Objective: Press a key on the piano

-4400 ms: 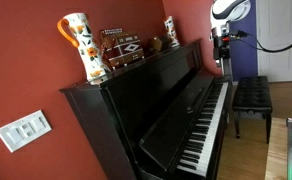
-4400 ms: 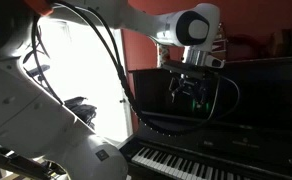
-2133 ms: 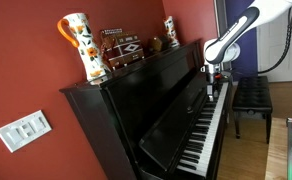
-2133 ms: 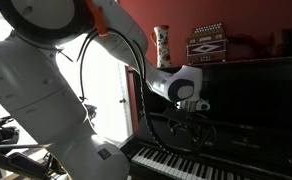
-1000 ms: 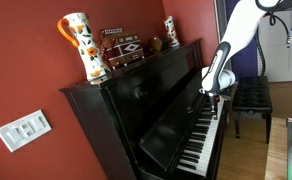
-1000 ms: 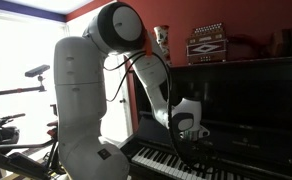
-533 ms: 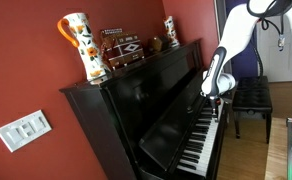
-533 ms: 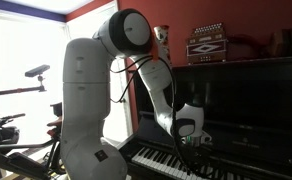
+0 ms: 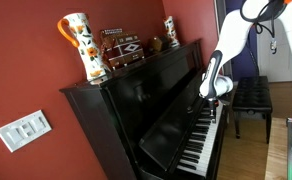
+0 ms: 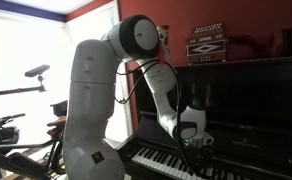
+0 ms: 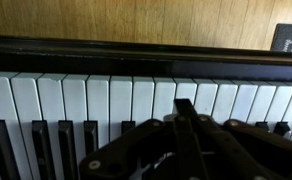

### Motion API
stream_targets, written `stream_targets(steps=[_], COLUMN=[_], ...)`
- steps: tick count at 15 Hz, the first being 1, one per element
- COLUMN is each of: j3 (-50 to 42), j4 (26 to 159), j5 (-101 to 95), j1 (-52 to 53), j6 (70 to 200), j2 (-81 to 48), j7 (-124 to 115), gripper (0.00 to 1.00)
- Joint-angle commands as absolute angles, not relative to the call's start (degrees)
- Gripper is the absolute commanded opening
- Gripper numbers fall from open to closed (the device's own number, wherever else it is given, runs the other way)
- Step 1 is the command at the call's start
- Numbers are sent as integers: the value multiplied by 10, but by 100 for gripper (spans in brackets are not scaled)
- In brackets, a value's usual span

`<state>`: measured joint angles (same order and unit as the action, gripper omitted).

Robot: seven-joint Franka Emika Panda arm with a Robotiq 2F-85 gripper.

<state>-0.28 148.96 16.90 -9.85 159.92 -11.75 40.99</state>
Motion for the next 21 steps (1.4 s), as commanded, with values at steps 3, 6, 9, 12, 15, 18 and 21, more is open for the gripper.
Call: stream_targets(steps=[3, 6, 9, 12, 15, 18, 21], j3=[23, 29, 32, 38, 42, 44, 47], j4=[1470, 1466, 1463, 1463, 1462, 1462, 1462], j5=[168, 157, 149, 144, 136, 128, 122], j1=[-133, -144, -153, -162, -168, -174, -179], j6=[1630, 1641, 1654, 1665, 1669, 1674, 1678], j2=[-159, -170, -180, -185, -190, -192, -193], j7=[426, 424, 420, 418, 415, 413, 413], gripper=[0, 0, 0, 0, 0, 0, 0])
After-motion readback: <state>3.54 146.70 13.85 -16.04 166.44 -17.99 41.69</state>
